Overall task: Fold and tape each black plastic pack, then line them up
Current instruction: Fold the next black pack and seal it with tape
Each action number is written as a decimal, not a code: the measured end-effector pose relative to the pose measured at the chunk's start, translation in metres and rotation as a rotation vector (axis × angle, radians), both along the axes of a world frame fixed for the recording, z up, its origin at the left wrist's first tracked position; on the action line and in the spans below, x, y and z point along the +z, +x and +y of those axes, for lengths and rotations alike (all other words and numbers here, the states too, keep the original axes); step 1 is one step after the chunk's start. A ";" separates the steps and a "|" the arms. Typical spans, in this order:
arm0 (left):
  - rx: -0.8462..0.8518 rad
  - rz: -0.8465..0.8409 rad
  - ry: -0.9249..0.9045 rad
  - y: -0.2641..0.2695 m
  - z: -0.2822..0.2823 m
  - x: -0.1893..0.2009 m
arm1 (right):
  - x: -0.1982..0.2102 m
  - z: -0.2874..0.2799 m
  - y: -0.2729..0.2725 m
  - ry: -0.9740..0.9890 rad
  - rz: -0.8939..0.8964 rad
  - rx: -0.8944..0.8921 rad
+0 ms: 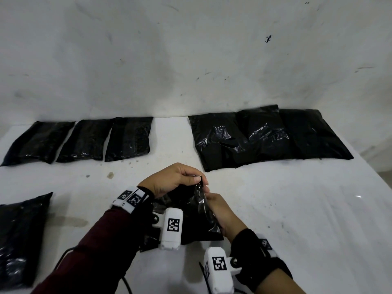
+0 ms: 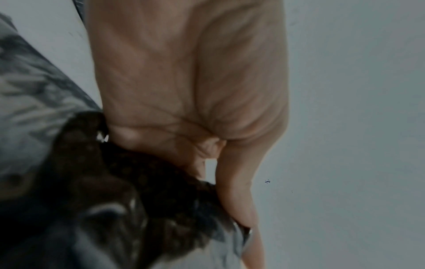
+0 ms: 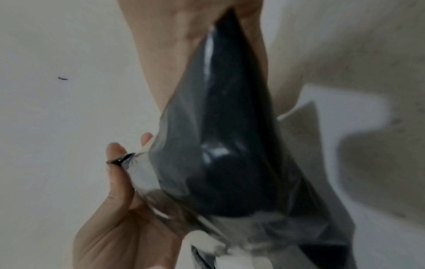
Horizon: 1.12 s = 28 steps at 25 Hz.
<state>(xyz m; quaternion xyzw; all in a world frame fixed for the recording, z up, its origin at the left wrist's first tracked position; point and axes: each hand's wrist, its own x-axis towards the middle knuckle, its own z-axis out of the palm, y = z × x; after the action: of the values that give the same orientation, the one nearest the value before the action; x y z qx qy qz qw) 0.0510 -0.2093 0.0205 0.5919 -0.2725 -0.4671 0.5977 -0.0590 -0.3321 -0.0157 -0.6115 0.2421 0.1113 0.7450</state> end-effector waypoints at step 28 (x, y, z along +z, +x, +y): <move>0.992 -0.453 0.551 -0.057 0.103 -0.037 | 0.027 0.001 0.019 -1.294 0.164 0.212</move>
<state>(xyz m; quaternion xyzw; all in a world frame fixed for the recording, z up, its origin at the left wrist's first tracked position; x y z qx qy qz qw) -0.0062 -0.1058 -0.0161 0.8656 0.0462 -0.0489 0.4962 -0.0402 -0.3313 0.0114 -0.9458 0.2547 0.0624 0.1916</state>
